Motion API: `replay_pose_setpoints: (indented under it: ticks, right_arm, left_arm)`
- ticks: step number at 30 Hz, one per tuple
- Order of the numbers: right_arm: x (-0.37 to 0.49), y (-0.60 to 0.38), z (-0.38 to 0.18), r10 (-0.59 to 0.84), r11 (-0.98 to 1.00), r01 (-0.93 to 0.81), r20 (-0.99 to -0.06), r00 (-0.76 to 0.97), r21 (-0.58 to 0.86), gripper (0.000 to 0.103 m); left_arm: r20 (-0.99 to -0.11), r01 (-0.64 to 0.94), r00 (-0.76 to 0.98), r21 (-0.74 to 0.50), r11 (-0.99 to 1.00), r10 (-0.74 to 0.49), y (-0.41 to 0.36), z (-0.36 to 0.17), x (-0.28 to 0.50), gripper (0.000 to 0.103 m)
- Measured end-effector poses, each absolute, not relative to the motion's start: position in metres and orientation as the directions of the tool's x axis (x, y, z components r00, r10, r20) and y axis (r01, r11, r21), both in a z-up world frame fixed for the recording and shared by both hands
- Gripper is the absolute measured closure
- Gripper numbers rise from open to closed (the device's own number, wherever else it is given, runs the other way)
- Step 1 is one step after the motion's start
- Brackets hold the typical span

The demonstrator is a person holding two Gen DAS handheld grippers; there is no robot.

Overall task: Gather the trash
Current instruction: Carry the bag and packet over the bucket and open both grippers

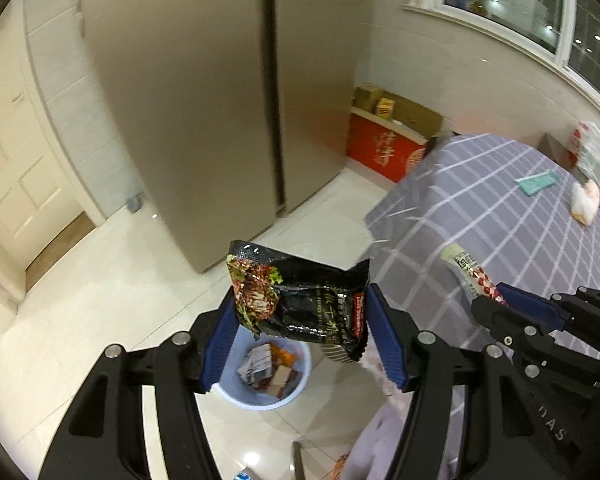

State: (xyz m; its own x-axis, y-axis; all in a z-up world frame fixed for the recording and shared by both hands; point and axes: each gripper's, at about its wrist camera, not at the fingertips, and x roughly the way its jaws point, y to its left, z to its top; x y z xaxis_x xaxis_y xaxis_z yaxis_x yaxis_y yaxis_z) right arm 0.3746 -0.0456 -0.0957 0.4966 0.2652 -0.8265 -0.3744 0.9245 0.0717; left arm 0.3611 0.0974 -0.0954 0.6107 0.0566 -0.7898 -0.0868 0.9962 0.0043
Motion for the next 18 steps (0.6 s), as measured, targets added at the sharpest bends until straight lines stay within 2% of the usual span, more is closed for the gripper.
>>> replay_pose_setpoints:
  ticks: [9, 13, 18]
  right_arm:
    - [0.371, 0.012, -0.107, 0.283, 0.881, -0.471, -0.846, 0.452, 0.043, 0.086]
    - [0.374, 0.029, -0.115, 0.279, 0.872, -0.489, -0.860, 0.427, 0.040, 0.084]
    - [0.381, 0.040, -0.127, 0.269, 0.859, -0.511, -0.876, 0.399, 0.031, 0.083]
  left_arm:
    - [-0.821, -0.177, 0.560, 0.014, 0.984, 0.112, 0.155, -0.116, 0.350, 0.042]
    - [-0.830, -0.185, 0.540, 0.046, 0.982, 0.140, 0.170, -0.125, 0.354, 0.027]
    - [-0.827, -0.228, 0.544, 0.014, 0.974, 0.139, 0.190, -0.127, 0.352, 0.027]
